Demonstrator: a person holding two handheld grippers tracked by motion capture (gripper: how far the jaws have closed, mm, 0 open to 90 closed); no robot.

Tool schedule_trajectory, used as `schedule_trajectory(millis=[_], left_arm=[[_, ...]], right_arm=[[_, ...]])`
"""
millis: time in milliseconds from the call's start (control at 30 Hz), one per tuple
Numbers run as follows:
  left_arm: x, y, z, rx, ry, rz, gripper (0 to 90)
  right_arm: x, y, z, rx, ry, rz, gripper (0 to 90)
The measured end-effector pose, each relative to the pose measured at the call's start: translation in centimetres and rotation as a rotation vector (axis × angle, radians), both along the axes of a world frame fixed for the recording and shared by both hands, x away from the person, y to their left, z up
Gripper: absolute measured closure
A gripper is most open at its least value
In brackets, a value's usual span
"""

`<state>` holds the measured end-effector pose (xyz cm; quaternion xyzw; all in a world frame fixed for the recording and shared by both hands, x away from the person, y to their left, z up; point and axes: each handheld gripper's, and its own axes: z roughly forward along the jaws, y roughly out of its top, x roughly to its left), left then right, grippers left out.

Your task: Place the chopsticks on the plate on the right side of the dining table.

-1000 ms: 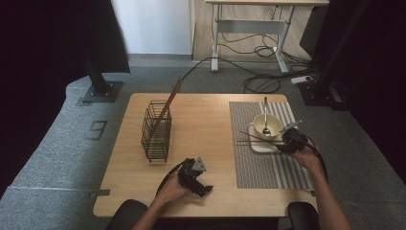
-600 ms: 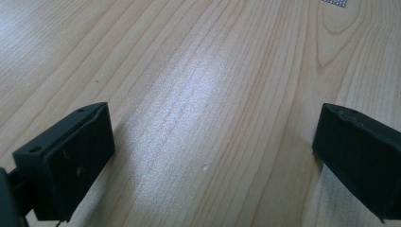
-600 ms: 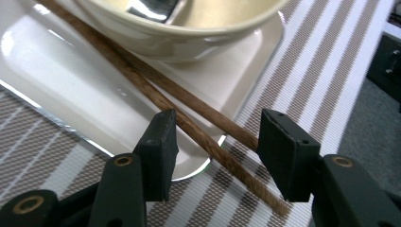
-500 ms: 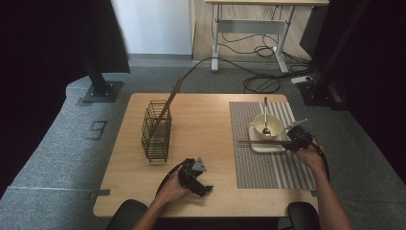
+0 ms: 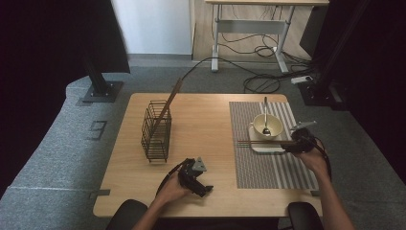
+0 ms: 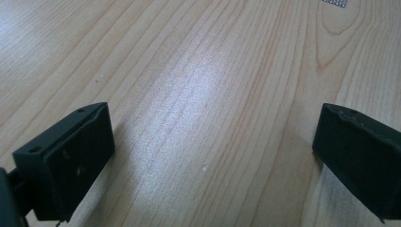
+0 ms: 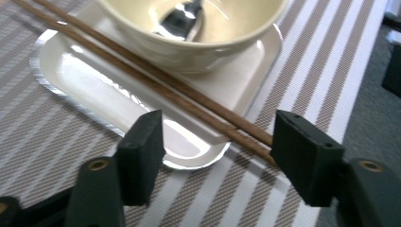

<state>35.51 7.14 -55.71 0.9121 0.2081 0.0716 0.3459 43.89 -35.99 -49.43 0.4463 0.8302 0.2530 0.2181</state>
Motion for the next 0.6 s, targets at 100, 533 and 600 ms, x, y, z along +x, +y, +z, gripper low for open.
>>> schedule_trajectory(millis=[100, 533, 600], left_arm=[[0.0, 0.0, 0.0, 0.0, 0.0, 0.0, 0.0], [0.0, 0.0, 0.0, 0.0, 0.001, 0.0, 0.0], [0.0, 0.0, 0.0, 0.001, 0.0, 0.0, 0.0]], right_arm=[[-1.0, 0.3, 0.2, 0.013, -0.022, 0.013, 22.9], [-4.4, 3.1, 0.2, 0.127, -0.112, 0.03, 0.0], [-4.5, 3.9, -0.1, 0.141, -0.111, 0.054, 0.0]])
